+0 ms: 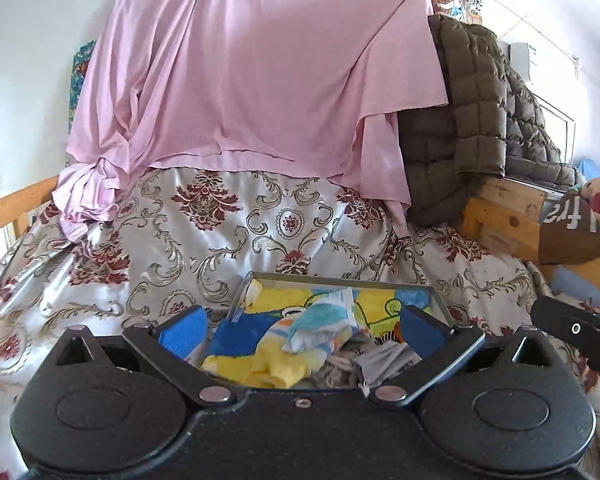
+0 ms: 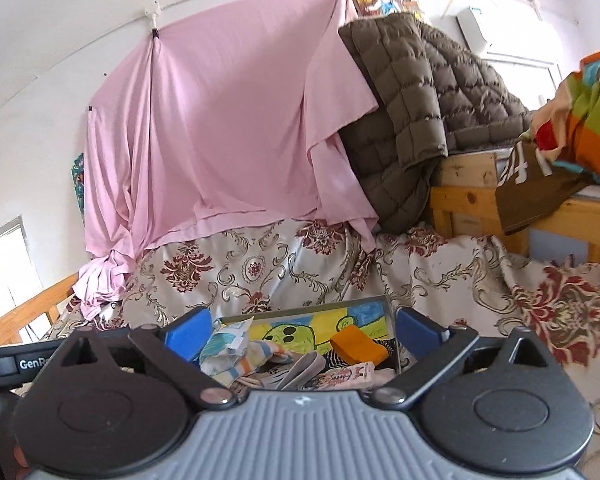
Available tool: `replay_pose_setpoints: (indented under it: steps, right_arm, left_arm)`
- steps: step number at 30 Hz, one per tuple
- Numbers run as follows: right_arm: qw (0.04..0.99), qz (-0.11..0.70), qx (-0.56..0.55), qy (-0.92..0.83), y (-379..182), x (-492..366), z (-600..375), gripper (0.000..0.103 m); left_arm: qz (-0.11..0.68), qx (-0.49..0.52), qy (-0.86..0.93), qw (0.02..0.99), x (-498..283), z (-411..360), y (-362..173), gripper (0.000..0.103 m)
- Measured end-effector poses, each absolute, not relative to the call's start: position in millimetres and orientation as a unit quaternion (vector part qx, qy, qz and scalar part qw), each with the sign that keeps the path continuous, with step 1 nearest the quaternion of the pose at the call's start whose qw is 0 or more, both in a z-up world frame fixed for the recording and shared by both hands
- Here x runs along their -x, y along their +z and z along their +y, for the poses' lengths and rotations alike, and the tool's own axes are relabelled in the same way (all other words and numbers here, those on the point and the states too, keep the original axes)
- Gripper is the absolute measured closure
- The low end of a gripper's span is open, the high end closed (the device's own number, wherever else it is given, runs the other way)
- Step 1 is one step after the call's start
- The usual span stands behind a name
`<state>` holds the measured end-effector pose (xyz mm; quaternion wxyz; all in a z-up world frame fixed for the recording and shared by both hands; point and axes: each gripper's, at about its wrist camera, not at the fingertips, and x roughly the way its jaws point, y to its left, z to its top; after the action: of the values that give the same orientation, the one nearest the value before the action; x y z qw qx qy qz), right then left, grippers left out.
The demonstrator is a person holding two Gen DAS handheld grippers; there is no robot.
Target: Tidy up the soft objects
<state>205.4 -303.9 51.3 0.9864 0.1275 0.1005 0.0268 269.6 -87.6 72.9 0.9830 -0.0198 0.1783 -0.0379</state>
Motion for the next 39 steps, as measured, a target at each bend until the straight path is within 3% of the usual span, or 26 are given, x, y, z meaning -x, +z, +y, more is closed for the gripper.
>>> replay_pose_setpoints:
  steps: [22,39]
  right_arm:
    - [0.988,0.107,-0.105,0.028,30,-110,-280,0.0]
    - [0.989,0.119,-0.087,0.022,23,-77,-269,0.0]
  left_arm:
    - [0.152,0.043,-0.002,0.987,-136,-57,53,0.001]
    - [0.16,0.039,0.007,0.986,-90,-34,29,0.001]
